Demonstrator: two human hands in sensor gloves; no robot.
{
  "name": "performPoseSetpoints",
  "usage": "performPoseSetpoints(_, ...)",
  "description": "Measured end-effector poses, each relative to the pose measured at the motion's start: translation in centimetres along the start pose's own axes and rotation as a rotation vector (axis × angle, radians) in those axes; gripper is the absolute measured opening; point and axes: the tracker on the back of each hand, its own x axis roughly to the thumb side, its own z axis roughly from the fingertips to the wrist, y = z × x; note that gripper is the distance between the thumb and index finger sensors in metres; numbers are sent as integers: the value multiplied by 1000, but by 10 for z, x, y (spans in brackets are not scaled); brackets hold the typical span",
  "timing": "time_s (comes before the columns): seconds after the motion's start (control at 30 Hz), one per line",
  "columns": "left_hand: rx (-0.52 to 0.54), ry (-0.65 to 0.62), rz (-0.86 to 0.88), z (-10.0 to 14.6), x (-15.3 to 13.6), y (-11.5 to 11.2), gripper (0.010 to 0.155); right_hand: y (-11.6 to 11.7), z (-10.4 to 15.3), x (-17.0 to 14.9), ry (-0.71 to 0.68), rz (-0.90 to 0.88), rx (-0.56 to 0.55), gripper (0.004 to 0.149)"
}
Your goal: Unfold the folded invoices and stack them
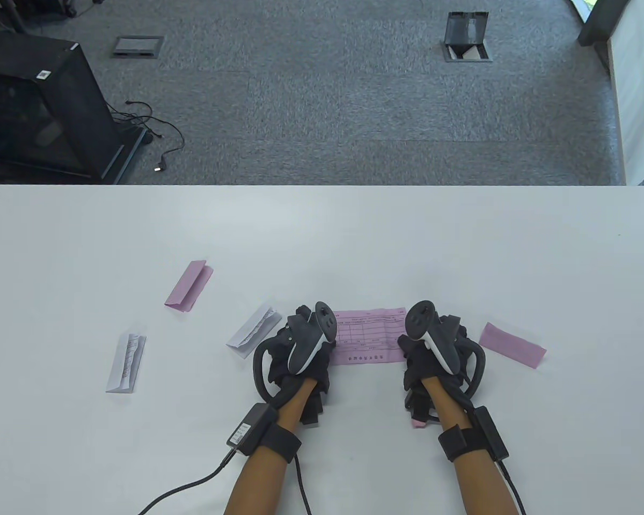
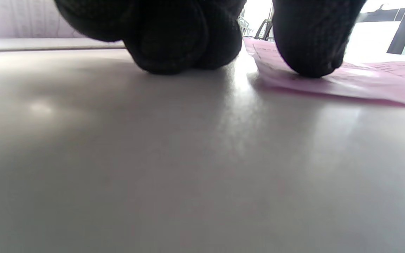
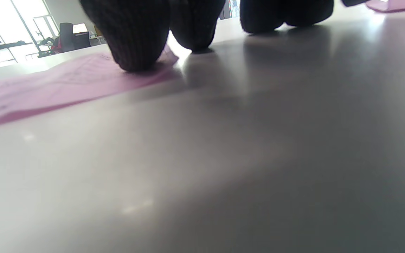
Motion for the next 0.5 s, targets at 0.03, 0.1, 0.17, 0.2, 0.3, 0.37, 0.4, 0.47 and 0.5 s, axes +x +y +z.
performPoseSetpoints(0.03, 0, 0, -1, 0, 0, 0, 83, 0, 0, 0, -1, -4, 1, 46)
performPoseSetpoints(0.1, 1, -2, -3, 0, 0, 0, 83, 0, 0, -1, -3, -15, 2, 46)
performPoseSetpoints(0.17, 0, -3, -4, 0, 0, 0, 83, 0, 0, -2, -7, -25, 1, 46)
performPoseSetpoints(0.2, 1, -5, -2, 0, 0, 0, 83, 0, 0, -3, -10, -34, 0, 47)
performPoseSetpoints(0.3, 13, -18, 7, 2, 0, 0, 82, -2, 2, -7, -21, -72, -18, 48)
performPoseSetpoints(0.37, 27, -36, 14, 5, 0, 1, 82, -5, 4, -9, -28, -105, -45, 48)
performPoseSetpoints(0.4, 43, -50, 20, 7, 0, 2, 81, -8, 6, -10, -39, -112, -51, 48)
performPoseSetpoints(0.47, 80, -75, 36, 12, -1, 3, 80, -14, 10, -13, -60, -129, -64, 49)
performPoseSetpoints(0.5, 109, -86, 47, 15, -2, 5, 80, -20, 13, -15, -77, -144, -78, 49)
